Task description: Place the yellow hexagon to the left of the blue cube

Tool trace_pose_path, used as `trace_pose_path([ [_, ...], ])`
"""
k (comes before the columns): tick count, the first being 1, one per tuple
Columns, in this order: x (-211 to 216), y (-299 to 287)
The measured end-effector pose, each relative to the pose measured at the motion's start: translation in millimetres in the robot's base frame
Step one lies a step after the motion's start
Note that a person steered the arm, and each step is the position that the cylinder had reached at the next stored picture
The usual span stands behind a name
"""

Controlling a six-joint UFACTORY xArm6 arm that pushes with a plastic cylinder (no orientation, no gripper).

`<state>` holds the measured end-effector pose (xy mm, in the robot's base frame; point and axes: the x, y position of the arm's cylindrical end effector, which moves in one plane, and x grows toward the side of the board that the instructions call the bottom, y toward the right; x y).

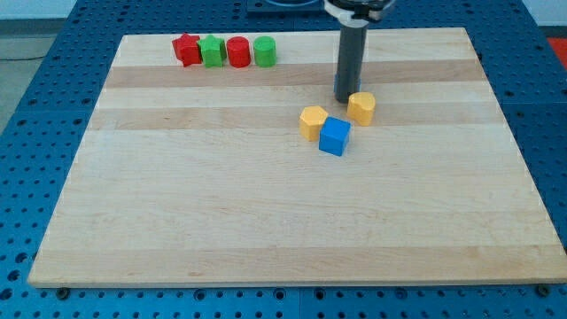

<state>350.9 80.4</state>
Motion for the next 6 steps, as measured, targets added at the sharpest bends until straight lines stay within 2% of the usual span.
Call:
trace_pose_path([
  [2, 7, -38],
  [4, 42, -53],
  [5, 45, -58],
  [6, 39, -89],
])
